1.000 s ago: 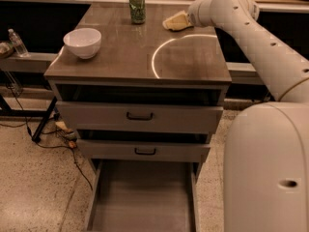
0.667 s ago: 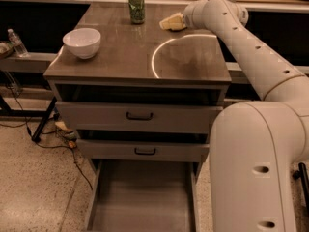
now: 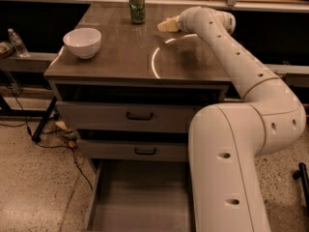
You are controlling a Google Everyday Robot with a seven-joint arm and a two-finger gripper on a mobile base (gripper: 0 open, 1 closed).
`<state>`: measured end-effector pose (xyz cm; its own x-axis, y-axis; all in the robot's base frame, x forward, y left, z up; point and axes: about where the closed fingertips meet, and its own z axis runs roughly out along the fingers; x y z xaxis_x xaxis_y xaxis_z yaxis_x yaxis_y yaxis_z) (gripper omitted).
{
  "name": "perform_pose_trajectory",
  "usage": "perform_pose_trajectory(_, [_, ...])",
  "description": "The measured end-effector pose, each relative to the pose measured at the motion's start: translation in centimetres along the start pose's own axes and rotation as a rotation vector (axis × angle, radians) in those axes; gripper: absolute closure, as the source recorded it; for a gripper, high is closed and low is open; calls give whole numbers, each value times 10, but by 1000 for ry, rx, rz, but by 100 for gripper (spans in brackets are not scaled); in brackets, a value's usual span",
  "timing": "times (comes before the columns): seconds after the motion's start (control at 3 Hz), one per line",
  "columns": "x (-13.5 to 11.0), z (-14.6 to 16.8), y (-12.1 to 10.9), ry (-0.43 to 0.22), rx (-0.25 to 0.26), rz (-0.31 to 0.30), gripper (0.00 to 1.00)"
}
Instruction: Place sponge into bottom drawer
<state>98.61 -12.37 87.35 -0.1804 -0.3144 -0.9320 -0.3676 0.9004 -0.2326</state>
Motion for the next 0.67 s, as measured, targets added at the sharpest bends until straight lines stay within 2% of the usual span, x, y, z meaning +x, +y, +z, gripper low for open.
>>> perform_pose_trajectory(0.33, [18,18,-7,19,41,30,0])
perform_pose_trajectory(0.67, [29,28,-18,22,86,52,19])
